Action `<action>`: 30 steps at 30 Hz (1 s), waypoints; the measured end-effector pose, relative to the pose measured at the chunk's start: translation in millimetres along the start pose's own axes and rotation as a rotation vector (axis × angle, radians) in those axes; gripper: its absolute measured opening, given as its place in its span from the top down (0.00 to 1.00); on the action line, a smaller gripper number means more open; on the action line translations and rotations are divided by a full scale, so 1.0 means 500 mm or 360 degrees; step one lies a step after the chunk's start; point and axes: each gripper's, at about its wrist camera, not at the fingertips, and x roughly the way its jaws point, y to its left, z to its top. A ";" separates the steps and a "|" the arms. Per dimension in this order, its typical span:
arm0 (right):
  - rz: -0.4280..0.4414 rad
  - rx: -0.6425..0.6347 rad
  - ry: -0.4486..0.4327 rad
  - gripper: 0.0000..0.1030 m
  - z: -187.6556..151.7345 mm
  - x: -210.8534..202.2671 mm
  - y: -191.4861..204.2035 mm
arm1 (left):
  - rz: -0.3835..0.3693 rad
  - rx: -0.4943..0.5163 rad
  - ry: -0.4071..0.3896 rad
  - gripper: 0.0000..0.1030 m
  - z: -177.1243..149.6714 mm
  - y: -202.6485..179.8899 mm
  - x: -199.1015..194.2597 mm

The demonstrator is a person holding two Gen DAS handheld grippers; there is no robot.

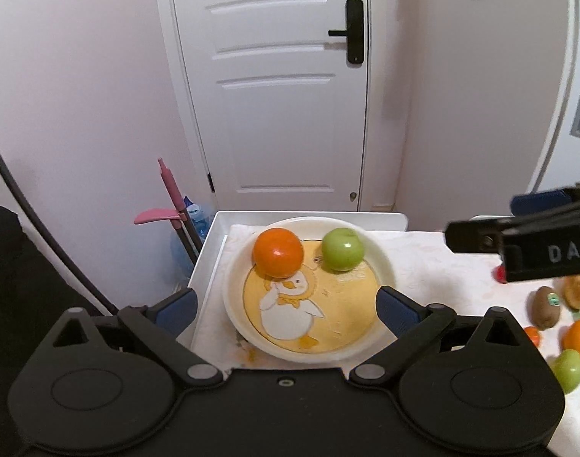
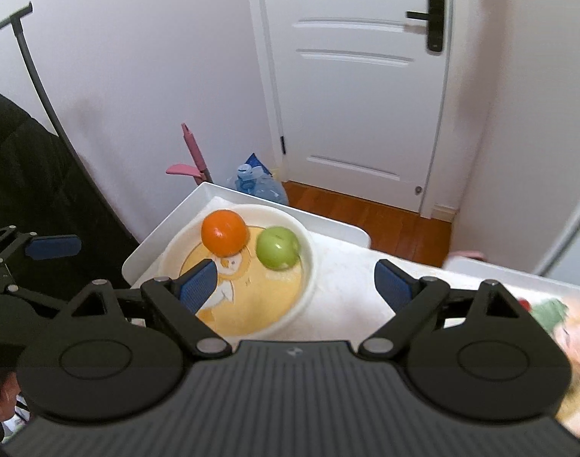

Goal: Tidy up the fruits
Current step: 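Move both tools back over the remaining fruit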

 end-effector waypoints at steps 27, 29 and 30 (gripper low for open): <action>-0.0247 0.0059 0.0029 0.00 -0.222 -0.239 -0.392 | -0.0181 0.0068 0.0009 0.01 -0.095 -0.362 -0.105; -0.0249 0.0063 0.0045 0.00 -0.236 -0.228 -0.422 | -0.0208 0.0081 0.0040 0.01 -0.103 -0.393 -0.091; -0.0244 0.0064 0.0051 0.00 -0.241 -0.222 -0.434 | -0.0219 0.0084 0.0050 0.01 -0.107 -0.403 -0.087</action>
